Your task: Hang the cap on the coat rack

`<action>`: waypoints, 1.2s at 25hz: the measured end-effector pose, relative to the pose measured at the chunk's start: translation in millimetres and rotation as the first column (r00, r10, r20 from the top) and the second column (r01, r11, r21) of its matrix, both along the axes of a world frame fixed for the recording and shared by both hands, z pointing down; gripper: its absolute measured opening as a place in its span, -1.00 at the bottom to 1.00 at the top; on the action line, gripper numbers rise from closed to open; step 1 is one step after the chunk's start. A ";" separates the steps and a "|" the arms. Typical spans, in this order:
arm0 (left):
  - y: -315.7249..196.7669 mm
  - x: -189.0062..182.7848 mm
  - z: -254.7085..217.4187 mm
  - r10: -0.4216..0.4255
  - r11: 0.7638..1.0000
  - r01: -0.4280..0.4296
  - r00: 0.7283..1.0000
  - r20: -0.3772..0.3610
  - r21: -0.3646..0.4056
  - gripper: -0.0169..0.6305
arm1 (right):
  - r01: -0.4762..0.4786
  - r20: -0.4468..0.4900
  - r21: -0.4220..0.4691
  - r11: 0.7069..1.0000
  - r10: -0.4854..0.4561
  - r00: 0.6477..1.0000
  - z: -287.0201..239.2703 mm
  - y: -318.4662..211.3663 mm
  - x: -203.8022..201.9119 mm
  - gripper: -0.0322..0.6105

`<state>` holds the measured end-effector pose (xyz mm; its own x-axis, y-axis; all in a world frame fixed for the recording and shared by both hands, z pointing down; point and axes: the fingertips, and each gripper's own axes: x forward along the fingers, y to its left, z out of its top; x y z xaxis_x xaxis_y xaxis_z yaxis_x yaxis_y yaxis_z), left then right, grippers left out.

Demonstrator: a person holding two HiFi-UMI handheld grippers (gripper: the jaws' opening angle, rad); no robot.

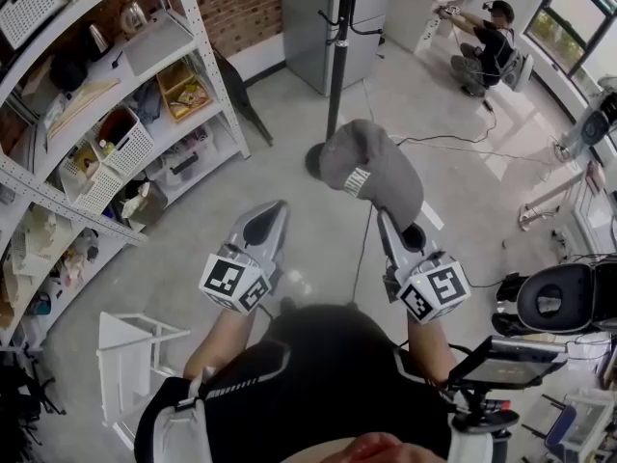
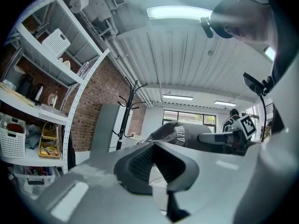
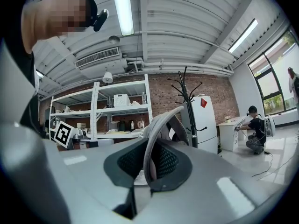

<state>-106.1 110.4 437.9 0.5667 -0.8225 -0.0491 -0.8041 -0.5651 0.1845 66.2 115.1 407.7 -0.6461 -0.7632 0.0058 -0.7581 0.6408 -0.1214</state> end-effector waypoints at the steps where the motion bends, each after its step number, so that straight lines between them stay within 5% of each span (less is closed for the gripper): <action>1: -0.6 -4.1 0.9 0.002 1.000 -0.002 1.000 -0.002 0.003 -0.93 | -0.004 0.000 0.003 1.000 0.004 1.000 -0.3 -0.6 -3.1 -0.81; 17: -15.0 -59.9 12.5 0.091 0.996 -0.091 0.996 -0.021 0.012 -0.93 | -0.056 -0.026 0.005 0.998 0.057 0.998 2.9 -10.6 -67.2 -0.81; 30: -67.1 -46.8 4.7 0.072 0.997 -0.072 0.997 0.020 0.003 -0.93 | -0.051 0.003 0.005 0.999 0.051 0.999 5.8 -71.1 -46.3 -0.81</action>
<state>-152.9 43.3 442.6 0.6252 -0.7795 -0.0399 -0.7649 -0.6221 0.1672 19.8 44.0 413.5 -0.6063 -0.7952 0.0003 -0.7894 0.6018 -0.1208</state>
